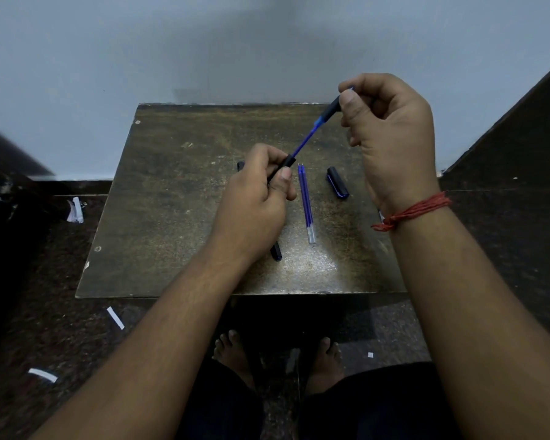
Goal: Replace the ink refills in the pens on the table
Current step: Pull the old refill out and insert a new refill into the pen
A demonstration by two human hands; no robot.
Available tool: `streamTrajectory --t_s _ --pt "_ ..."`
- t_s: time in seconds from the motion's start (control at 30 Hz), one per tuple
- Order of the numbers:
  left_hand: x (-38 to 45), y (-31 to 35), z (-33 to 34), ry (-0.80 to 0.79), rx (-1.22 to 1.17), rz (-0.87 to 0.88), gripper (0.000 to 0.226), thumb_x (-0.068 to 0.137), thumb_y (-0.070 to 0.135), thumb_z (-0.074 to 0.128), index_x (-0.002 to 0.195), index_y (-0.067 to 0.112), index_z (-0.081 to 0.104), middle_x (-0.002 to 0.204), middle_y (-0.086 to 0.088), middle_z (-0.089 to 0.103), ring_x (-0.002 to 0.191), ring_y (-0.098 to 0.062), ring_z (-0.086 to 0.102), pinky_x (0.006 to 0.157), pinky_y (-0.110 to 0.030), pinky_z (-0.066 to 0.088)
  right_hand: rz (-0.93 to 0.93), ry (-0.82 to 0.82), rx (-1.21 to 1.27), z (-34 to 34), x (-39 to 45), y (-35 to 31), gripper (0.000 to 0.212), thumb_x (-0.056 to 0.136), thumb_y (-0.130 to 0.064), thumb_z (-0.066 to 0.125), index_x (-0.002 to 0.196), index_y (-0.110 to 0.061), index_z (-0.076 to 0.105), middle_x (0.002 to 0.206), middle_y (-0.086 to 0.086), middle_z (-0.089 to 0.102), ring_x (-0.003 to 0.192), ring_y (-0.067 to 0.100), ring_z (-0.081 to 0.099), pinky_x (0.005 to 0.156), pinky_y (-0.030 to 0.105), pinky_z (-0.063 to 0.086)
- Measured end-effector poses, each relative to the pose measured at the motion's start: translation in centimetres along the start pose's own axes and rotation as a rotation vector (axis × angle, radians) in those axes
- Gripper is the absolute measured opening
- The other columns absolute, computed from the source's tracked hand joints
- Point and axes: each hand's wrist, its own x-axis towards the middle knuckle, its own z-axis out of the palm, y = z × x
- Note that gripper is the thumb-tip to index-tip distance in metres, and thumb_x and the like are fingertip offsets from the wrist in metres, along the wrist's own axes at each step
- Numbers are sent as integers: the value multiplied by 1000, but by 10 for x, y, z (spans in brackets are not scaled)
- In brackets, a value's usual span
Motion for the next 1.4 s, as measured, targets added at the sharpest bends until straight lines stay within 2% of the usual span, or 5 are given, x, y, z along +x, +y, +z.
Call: streamTrajectory --t_s 0.13,0.27,0.47,0.67,1.4 --pt "-1 2 -1 15 -6 -4 8 102 13 47 105 20 51 78 4 67 68 -13 59 60 -22 42 45 -24 29 1 -1 1 8 93 -13 65 98 -17 69 85 2 70 71 7 60 60 21 46" --pt "0 3 -1 22 -10 -2 9 102 11 47 104 19 50 77 3 66 69 -16 59 60 -21 41 61 -43 46 2 -2 2 8 93 -13 64 98 -17 69 84 1 71 72 10 59 57 25 45" --pt "-1 0 -1 11 5 1 7 102 13 47 103 19 51 78 5 67 70 -14 60 61 -21 42 93 -92 71 -1 -1 4 12 94 -13 60 98 -19 69 86 -4 72 77 12 60 60 27 45" --pt "0 -2 0 -7 30 6 7 101 15 49 106 17 53 79 5 67 72 1 60 61 -6 38 113 -185 52 -1 -2 7 20 97 -8 55 97 -22 70 89 -5 71 82 11 61 61 27 44" --pt "0 -4 -2 56 13 -13 8 102 13 47 104 16 54 75 3 68 51 -1 50 50 -13 34 128 -400 69 12 -11 14 14 93 -5 58 97 -16 66 88 6 69 79 15 64 62 29 49"
